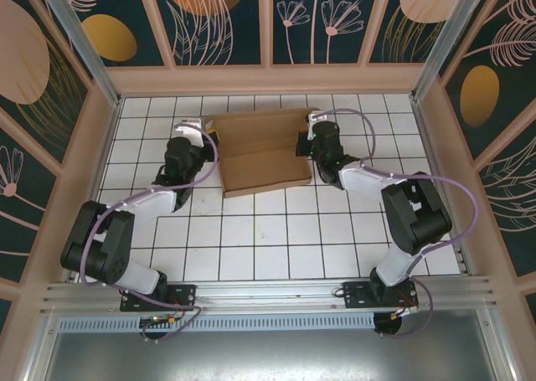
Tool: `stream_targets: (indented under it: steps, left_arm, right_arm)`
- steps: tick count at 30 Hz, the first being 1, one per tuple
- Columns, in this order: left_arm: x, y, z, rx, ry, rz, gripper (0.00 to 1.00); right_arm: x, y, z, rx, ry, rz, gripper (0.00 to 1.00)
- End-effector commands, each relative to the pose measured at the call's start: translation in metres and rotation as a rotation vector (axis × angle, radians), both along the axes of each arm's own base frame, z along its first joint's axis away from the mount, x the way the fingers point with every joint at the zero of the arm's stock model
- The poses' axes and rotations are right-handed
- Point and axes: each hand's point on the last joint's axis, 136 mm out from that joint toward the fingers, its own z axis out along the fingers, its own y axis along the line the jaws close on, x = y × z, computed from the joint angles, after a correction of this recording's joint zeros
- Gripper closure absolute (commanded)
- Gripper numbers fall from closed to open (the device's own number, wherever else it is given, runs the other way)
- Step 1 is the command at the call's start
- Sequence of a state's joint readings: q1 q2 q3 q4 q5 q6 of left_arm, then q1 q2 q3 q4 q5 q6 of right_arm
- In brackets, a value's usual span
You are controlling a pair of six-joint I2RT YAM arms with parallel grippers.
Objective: Fold the paper box
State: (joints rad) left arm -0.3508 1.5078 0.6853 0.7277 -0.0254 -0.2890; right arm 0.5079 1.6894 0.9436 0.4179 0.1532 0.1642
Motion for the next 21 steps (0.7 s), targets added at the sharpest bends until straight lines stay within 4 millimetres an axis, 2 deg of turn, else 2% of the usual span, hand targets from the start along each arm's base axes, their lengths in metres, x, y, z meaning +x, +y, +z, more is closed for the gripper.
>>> stream_targets:
  steps: [1, 5, 10, 13, 17, 21]
  left_arm:
    - [-0.004, -0.025, -0.002, -0.144, 0.011, 0.074, 1.00]
    - [-0.016, -0.033, -0.016, -0.214, 0.042, 0.163, 1.00]
    - [-0.029, -0.019, -0.043, -0.270, 0.111, 0.255, 1.00]
    - [-0.038, -0.016, -0.059, -0.283, 0.144, 0.249, 1.00]
    - [-0.054, -0.022, -0.077, -0.295, 0.189, 0.195, 1.00]
    - [-0.068, -0.021, -0.090, -0.290, 0.221, 0.175, 1.00]
  right_arm:
    - [-0.003, 0.015, 0.061, 0.159, -0.246, -0.141, 1.00]
    - [-0.022, 0.017, 0.051, 0.173, -0.294, -0.207, 1.00]
    - [-0.042, 0.020, 0.034, 0.164, -0.312, -0.163, 1.00]
    - [-0.054, 0.016, 0.025, 0.166, -0.317, -0.146, 1.00]
    - [-0.070, 0.011, 0.011, 0.175, -0.314, -0.115, 1.00]
    - [-0.081, 0.010, -0.004, 0.171, -0.279, -0.107, 1.00]
